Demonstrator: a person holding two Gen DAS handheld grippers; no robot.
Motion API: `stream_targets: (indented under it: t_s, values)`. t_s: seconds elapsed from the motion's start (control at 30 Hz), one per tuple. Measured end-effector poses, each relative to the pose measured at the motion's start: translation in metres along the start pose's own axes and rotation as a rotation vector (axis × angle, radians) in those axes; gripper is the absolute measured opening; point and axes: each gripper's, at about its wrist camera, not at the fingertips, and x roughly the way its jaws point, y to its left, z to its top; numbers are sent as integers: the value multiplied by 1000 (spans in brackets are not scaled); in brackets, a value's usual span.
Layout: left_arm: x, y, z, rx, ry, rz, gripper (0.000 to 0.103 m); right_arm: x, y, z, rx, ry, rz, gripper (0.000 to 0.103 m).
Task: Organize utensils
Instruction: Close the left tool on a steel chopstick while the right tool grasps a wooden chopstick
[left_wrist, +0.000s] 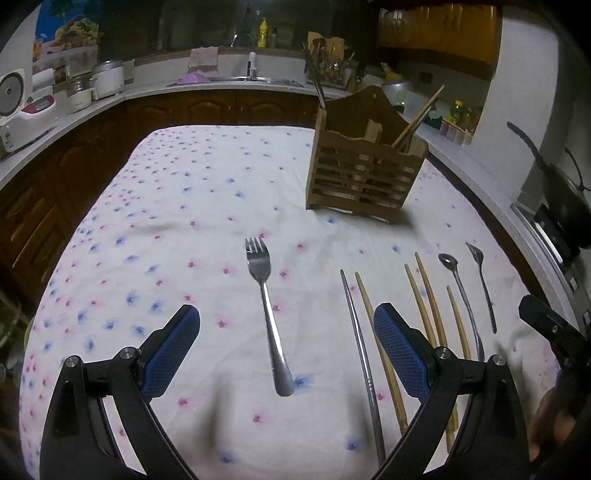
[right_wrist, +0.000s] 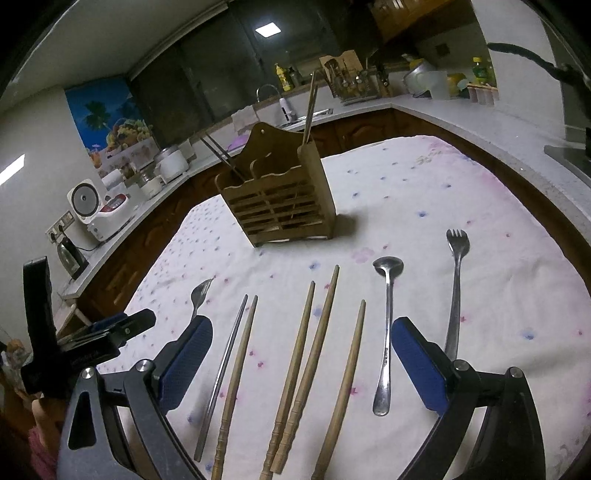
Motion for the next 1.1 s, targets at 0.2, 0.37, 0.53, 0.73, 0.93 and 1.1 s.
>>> stream_targets:
  t_s: [0.2,0.37,0.53,0.73,0.93,1.1]
  values:
    - [16,-12,2,42,46,-6,97,8,-5,3,-3,12,-5,93]
    - [30,-23,5,78,78,-5,97,20,-9,9,-8,38,-21,71]
    - [46,-30,10,98,121,-19,91,35,-15,17,4,67,-15,57]
    - [71,-39,17,130,174,-17,78,59,-14,27,-11,110,-18,50]
    - [94,-47,21,167,222,-14,54,87,-14,31,-39,168,-39,43]
    - [110,-50,23,167,268,-22,50,107,-18,34,-50,201,-57,37]
